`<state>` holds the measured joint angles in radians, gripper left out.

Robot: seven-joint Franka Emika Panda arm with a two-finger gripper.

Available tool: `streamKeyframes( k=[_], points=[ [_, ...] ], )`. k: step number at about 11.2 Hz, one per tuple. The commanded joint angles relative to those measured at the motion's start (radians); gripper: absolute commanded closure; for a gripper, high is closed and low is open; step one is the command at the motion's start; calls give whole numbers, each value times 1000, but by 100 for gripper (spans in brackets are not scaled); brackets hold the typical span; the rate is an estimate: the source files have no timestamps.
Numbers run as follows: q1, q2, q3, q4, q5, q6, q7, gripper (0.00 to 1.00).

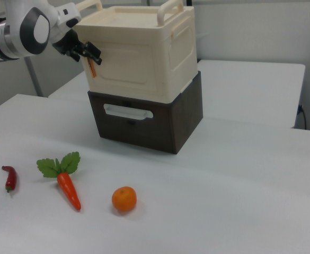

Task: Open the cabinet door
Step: 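Grasp the orange handle on the cream cabinet door with the gripper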

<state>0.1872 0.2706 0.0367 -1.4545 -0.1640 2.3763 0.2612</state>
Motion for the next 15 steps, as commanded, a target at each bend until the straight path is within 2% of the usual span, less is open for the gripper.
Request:
streamKeyframes(
  k=[1, 3, 6, 10, 13, 15],
  points=[
    [26, 16, -4, 13, -66, 38, 18, 21],
    [35, 18, -3, 8, -120, 38, 23, 38],
    [37, 18, -3, 5, -120, 37, 24, 66],
    [38, 24, -3, 5, -138, 38, 61, 66],
    [37, 38, -3, 5, -149, 40, 61, 61],
    [37, 35, -3, 5, -154, 41, 59, 75]
  ],
)
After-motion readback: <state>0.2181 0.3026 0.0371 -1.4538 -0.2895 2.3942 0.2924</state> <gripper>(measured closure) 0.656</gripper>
